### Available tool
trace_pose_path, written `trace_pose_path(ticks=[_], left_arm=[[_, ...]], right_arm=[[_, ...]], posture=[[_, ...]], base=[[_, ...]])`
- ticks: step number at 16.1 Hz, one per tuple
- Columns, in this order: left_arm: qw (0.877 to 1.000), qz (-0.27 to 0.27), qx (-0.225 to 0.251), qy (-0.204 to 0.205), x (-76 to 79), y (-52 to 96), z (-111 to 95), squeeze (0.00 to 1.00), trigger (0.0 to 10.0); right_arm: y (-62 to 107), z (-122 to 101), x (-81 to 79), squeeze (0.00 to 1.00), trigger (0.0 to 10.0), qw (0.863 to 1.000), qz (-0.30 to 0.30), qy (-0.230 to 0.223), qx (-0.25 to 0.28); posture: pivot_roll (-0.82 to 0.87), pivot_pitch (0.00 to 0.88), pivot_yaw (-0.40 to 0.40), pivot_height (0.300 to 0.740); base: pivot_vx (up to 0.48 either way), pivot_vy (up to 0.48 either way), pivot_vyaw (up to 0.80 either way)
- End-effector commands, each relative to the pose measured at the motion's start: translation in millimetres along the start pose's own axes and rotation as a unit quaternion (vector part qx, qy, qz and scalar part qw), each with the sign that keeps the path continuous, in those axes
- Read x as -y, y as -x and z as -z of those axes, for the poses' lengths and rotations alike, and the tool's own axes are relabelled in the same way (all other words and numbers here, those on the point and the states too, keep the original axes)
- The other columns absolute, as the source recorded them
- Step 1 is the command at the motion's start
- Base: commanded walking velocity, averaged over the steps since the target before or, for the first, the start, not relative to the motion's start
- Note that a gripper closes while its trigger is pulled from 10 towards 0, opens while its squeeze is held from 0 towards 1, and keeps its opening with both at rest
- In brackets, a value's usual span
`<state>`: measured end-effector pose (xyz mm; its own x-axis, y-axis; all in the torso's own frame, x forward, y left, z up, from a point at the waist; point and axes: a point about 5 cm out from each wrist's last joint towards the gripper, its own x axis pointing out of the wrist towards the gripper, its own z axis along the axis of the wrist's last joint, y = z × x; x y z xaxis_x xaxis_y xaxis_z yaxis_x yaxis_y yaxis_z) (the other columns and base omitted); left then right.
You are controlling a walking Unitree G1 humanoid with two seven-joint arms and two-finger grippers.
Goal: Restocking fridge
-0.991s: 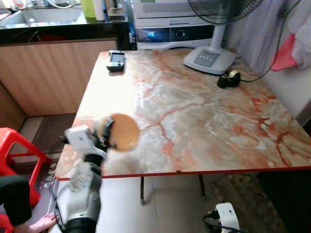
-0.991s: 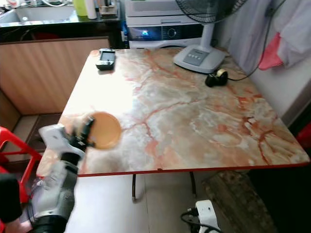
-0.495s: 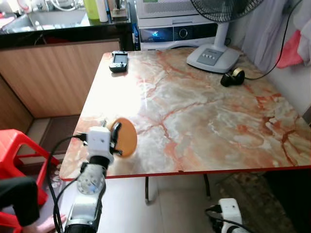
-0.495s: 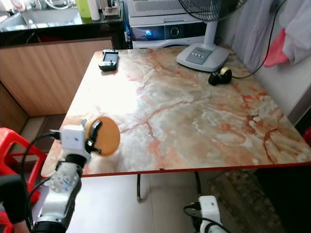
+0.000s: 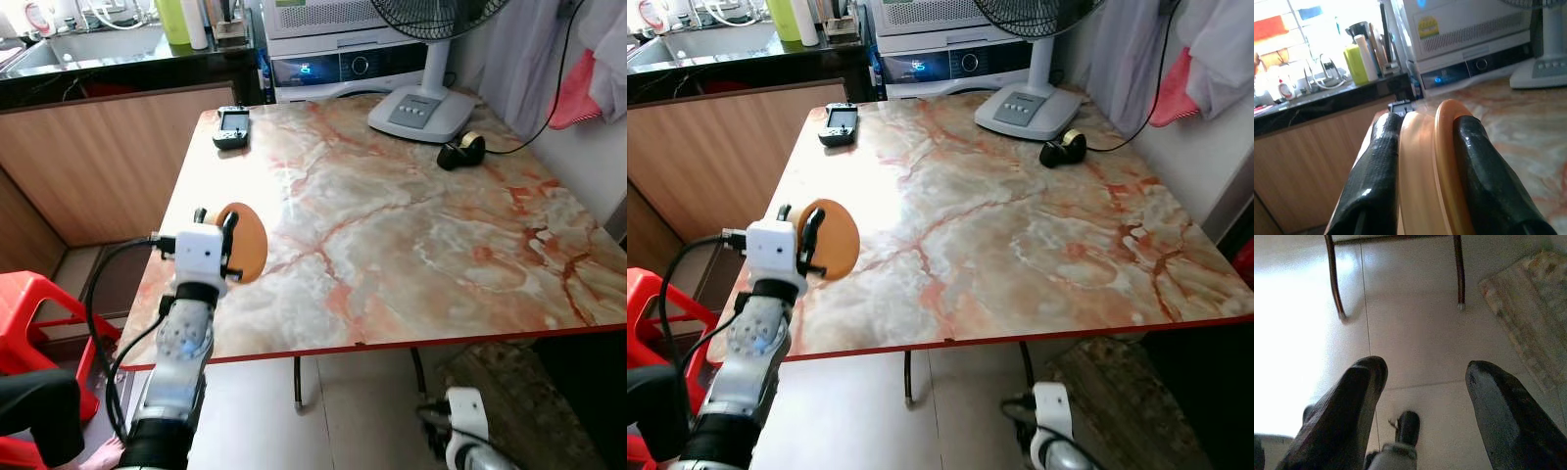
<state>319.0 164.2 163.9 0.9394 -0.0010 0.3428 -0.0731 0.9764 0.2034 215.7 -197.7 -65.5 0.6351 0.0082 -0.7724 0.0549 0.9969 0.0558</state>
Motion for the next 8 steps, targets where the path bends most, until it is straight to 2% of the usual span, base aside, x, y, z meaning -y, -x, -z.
trace_pose_path(ticks=[1,2,5,8], left_arm=[[1.0,0.004,0.005,-0.003,2.7,-4.7,-3,0.0,10.0],[1.0,0.008,0.01,0.004,5.0,-6.1,-5,0.0,10.0],[1.0,-0.009,0.013,0.0,-2.7,-17.5,-9,0.0,10.0],[1.0,-0.003,0.016,0.0,-3.7,-17.8,-10,0.0,10.0]], right_arm=[[-1.3,-5,-2.8,0.0,10.0,1.0,0.003,-0.014,0.008],[-1.5,-7,-2.4,0.0,10.0,1.0,0.003,-0.016,0.009],[-2.6,-10,-4.7,0.0,10.0,0.999,0.008,-0.035,0.005],[-3.4,-12,-8.5,0.0,10.0,0.999,-0.001,-0.034,0.007]], posture=[[-0.02,0.0,0.059,0.74],[0.0,0.0,0.055,0.74],[0.03,0.0,0.052,0.74],[0.03,0.0,0.067,0.74]], base=[[0.0,0.0,0.0],[0.0,0.0,0.0],[0.0,0.0,-0.79],[0.0,0.0,-0.8]])
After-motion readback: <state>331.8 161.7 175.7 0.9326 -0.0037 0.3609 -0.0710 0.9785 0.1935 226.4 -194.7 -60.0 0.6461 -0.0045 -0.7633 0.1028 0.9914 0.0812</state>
